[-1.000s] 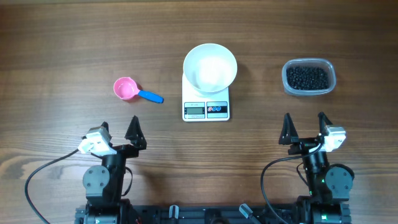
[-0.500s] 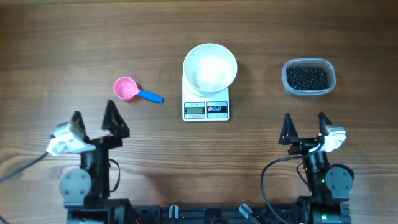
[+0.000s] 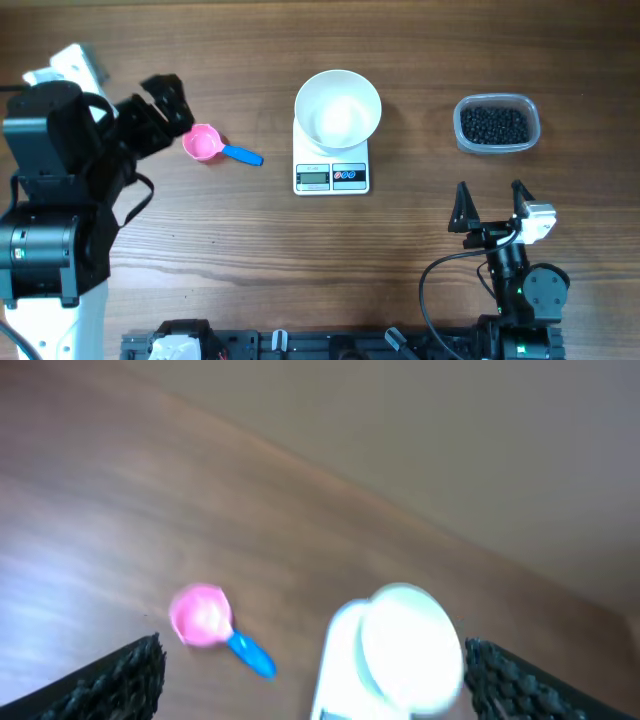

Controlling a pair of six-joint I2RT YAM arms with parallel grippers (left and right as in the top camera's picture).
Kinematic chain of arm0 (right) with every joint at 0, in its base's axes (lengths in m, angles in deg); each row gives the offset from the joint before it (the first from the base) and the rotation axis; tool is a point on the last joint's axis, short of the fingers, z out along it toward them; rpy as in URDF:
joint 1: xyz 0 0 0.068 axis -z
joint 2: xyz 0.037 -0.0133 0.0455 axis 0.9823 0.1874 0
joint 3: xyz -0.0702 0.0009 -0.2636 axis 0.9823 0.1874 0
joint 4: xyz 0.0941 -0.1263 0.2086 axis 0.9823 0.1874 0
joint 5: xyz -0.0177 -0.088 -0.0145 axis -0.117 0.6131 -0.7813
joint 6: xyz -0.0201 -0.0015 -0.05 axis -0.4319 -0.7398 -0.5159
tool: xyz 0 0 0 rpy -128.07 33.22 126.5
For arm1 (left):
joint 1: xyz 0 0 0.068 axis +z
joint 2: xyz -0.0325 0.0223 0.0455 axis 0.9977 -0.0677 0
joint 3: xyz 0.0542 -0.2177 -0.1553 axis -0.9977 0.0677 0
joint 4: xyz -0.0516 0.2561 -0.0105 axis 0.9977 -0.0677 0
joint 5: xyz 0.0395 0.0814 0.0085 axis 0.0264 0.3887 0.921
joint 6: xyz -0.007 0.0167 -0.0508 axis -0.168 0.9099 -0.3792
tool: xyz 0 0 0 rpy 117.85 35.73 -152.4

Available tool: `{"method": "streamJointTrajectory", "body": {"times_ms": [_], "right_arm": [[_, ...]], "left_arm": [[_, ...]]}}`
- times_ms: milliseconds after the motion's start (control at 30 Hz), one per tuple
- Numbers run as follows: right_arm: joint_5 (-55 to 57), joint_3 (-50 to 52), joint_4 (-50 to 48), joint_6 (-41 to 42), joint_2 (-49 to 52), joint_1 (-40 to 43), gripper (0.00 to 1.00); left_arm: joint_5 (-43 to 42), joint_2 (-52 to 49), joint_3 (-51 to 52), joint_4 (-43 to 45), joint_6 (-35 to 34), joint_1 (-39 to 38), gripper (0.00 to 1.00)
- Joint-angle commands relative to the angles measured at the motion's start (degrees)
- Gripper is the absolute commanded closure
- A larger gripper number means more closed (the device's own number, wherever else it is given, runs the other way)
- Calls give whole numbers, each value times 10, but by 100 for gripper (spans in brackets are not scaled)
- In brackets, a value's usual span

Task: Scoop item into bowl and weigh 150g on scale
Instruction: 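Reach the left gripper to the pink scoop and grasp it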

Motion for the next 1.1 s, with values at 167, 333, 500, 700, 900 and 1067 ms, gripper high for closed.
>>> {"method": "streamJointTrajectory", "body": {"times_ms": [167, 333, 500, 700, 900, 1067], "right_arm": [[3, 1, -2, 3, -5, 1, 0], [3, 1, -2, 3, -5, 1, 0], [3, 1, -2, 3, -5, 1, 0], [3, 1, -2, 3, -5, 1, 0], [3, 1, -2, 3, -5, 1, 0], [3, 1, -2, 3, -5, 1, 0]], "left_arm": [[-27, -22, -9, -53, -88, -2, 9], [106, -116, -4, -135, -300, -2, 15], [105, -270, -4, -136, -406, -2, 25], [101, -393, -1, -130, -456, -2, 23], [101, -407, 117, 19, -471, 2, 20], [104, -409, 218, 164, -471, 2, 22]]}}
